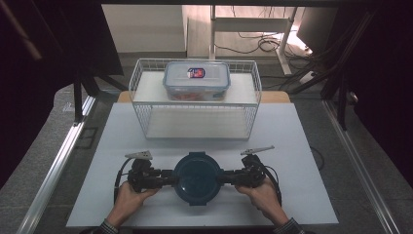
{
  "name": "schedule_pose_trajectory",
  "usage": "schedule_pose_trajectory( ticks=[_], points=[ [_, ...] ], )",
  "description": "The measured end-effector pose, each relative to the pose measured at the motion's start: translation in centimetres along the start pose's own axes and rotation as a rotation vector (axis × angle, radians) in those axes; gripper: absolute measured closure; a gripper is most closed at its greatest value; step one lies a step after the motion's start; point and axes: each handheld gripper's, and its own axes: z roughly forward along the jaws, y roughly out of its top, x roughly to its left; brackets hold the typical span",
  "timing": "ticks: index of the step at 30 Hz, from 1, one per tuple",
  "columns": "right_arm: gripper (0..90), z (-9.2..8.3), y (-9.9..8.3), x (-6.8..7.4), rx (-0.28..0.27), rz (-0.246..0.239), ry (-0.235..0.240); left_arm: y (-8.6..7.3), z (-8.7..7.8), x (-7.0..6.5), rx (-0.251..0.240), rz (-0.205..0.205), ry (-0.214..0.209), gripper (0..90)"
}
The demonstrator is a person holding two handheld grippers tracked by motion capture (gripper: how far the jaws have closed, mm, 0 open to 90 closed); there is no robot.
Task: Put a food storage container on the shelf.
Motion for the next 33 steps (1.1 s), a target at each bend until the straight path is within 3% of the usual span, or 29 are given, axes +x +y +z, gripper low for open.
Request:
schedule_pose_trajectory(
  ticks=[2, 7, 9, 15, 18, 19, 21, 33],
  points=[
    [53.4, -0.1, -0.1, 0.4, -0.005, 0.007, -0.009, -0.4, -0.2, 0.0, -0.022, -0.050, -0.007, 54.5],
    [56.0, -0.2, -0.1, 0.7, -0.017, 0.034, -0.003, -0.8, -0.4, -0.6, -0.032, -0.059, 0.015, 55.5],
    [57.4, -0.4, -0.2, 0.5, -0.022, 0.066, 0.014, -0.9, -0.5, -0.9, -0.045, -0.087, 0.013, 56.5],
    [57.4, -0.4, -0.2, 0.3, -0.023, 0.083, 0.022, -0.6, -0.4, -1.1, -0.053, -0.110, 0.022, 56.9],
    [57.1, -0.5, -0.1, 0.4, -0.034, 0.070, 0.006, -0.2, -0.2, -1.3, -0.042, -0.094, 0.046, 56.9],
    [57.0, -0.8, 0.2, 0.8, -0.049, 0.037, -0.022, 0.1, -0.1, -1.3, -0.043, -0.090, 0.048, 56.7],
    [57.2, -1.2, 0.6, 1.0, -0.070, 0.020, -0.032, 0.3, -0.1, -1.4, -0.045, -0.085, 0.048, 56.7],
    [57.2, -2.9, 3.1, 1.8, -0.130, -0.036, -0.055, 3.7, -0.8, -2.1, -0.094, -0.016, 0.061, 56.5]
  ],
)
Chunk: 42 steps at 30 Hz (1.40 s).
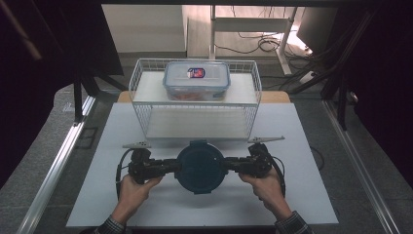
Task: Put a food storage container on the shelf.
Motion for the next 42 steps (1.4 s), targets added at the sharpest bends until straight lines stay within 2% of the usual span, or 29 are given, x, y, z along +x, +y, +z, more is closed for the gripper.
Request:
schedule_pose_trajectory(
  ticks=[4, 10, 15, 28, 42],
  points=[
    [57.2, -0.6, 1.7, 0.6, -0.022, -0.040, -0.020, 1.4, -0.4, -0.3, -0.018, 0.015, 0.004, 56.2],
    [57.2, -1.7, 3.6, 1.3, -0.057, -0.062, -0.022, 4.2, -1.2, -1.2, -0.044, 0.055, 0.017, 56.1],
    [57.3, -2.2, 4.6, 1.5, -0.076, -0.067, -0.020, 5.5, -1.6, -1.6, -0.053, 0.069, 0.022, 56.1],
    [57.3, -3.1, 8.2, 2.7, -0.117, -0.100, -0.025, 9.2, -3.3, -2.3, -0.096, 0.089, 0.029, 56.0],
    [57.4, -4.9, 12.8, 5.0, -0.167, -0.145, -0.036, 13.6, -5.5, -3.6, -0.142, 0.111, 0.025, 56.0]
  ],
)
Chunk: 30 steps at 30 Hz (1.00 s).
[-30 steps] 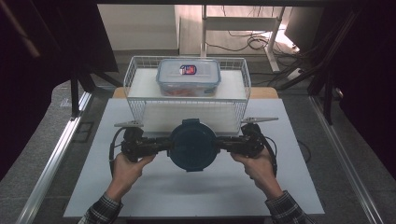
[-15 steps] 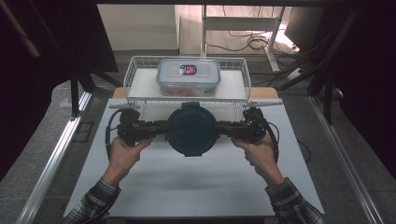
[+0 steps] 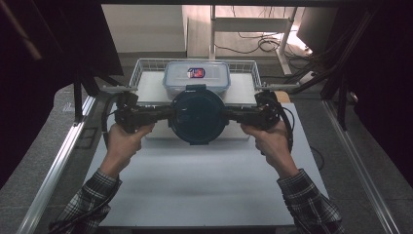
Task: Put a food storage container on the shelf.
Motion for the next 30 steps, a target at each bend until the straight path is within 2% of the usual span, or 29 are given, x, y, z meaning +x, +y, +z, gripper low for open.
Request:
schedule_pose_trajectory(
  ticks=[1, 6, 20, 22, 25, 30],
  points=[
    [57.4, 0.0, 0.3, 0.1, -0.003, 0.004, 0.002, 0.7, -0.2, -0.1, -0.005, 0.003, 0.002, 56.0],
    [57.4, -0.2, 1.6, 0.3, -0.015, -0.001, -0.002, 2.1, -0.5, -0.1, -0.007, 0.003, -0.001, 56.0],
    [57.4, -0.3, 7.0, 0.5, -0.060, -0.018, -0.017, 8.1, -1.3, 0.5, -0.038, 0.012, 0.001, 55.9],
    [57.4, -0.2, 8.3, 0.2, -0.068, -0.018, -0.017, 9.0, -1.3, 0.7, -0.040, 0.012, 0.004, 55.9],
    [57.3, 0.0, 8.9, 0.0, -0.074, -0.019, -0.017, 10.0, -1.2, 1.2, -0.045, 0.009, 0.009, 55.8],
    [57.1, 1.0, 10.3, -1.4, -0.078, 0.002, -0.020, 11.0, -0.6, 2.4, -0.054, -0.005, 0.015, 55.7]
  ],
)
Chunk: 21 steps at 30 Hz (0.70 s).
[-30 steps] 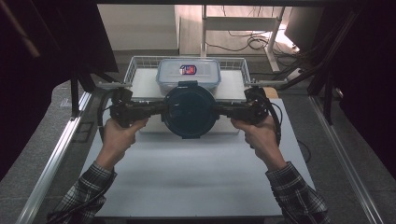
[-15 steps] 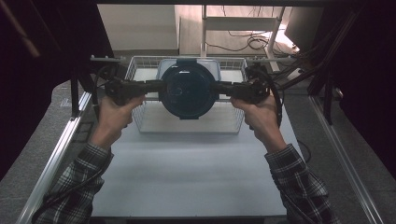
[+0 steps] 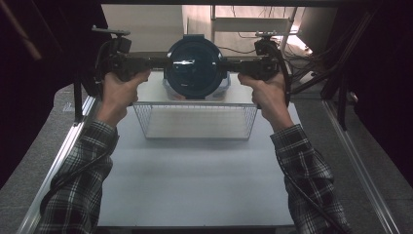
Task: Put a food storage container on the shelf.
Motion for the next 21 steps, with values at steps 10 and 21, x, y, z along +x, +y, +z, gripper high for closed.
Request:
schedule_pose_trajectory(
  ticks=[10, 21],
  points=[
    [56.7, 1.3, 1.0, -2.0, -0.004, 0.039, 0.005, 1.0, 1.3, 1.5, -0.017, -0.014, 0.011, 55.8],
    [54.2, 1.8, 1.3, -3.0, -0.018, 0.053, 0.007, 1.0, 1.9, 1.7, -0.045, 0.029, 0.030, 54.3]
  ],
)
